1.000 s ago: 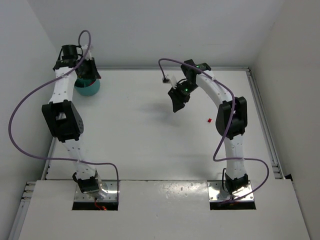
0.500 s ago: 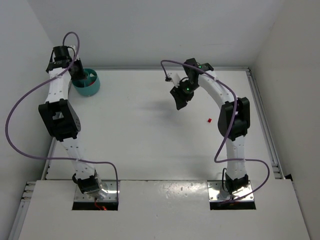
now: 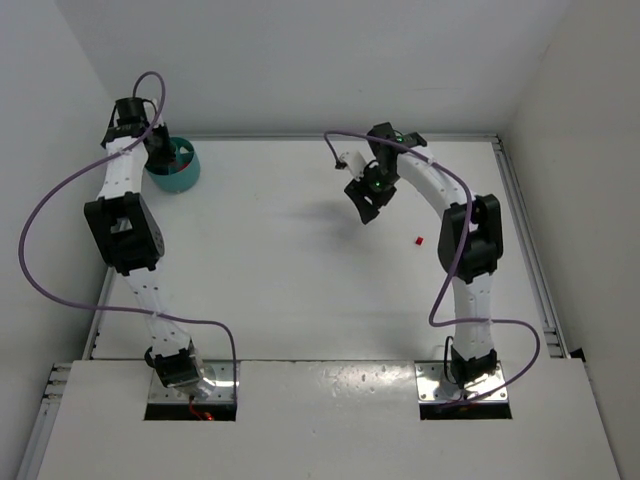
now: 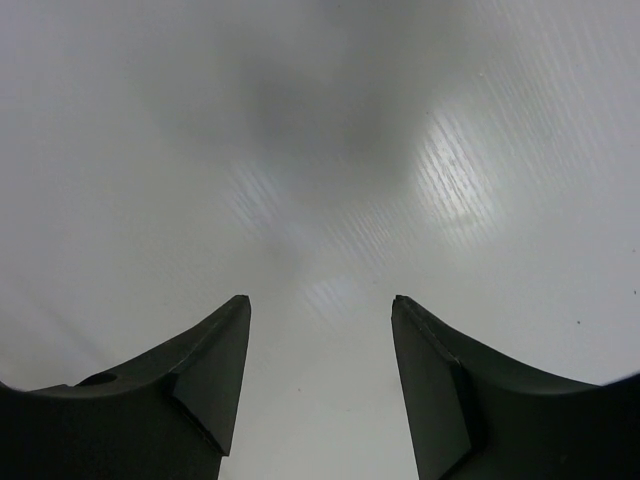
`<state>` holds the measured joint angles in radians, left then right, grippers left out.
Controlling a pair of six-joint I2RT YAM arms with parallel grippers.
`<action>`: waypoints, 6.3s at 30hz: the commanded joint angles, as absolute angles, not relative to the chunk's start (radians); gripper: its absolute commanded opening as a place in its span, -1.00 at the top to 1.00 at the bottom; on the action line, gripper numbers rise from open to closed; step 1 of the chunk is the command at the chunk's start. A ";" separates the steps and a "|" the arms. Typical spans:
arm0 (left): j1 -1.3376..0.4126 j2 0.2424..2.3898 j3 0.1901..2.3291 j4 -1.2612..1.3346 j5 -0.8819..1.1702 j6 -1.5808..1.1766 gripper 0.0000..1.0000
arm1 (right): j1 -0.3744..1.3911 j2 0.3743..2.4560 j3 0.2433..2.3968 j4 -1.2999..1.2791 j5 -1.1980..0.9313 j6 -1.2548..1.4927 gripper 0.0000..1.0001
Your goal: Sort the legos into containers by color
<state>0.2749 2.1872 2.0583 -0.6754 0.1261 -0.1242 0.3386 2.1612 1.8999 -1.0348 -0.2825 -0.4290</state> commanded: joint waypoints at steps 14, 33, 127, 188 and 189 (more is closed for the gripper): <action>0.244 2.096 2.086 -0.586 0.236 -0.087 0.04 | 0.200 1.942 1.643 -0.980 -0.120 -0.411 -0.19; 0.040 1.835 1.775 -0.431 0.336 -0.023 0.04 | 0.077 1.976 1.554 -0.959 -0.130 -0.518 0.01; -0.264 1.829 1.440 -0.103 1.201 -0.252 0.08 | 0.322 2.191 2.148 -1.132 -1.106 -0.425 1.00; -0.322 1.825 1.431 -0.160 1.292 -0.129 0.30 | 0.370 2.191 2.166 -1.178 -1.069 -0.492 1.00; -0.322 1.825 1.422 -0.160 1.292 -0.129 0.41 | 0.370 2.191 2.166 -1.178 -1.069 -0.492 1.00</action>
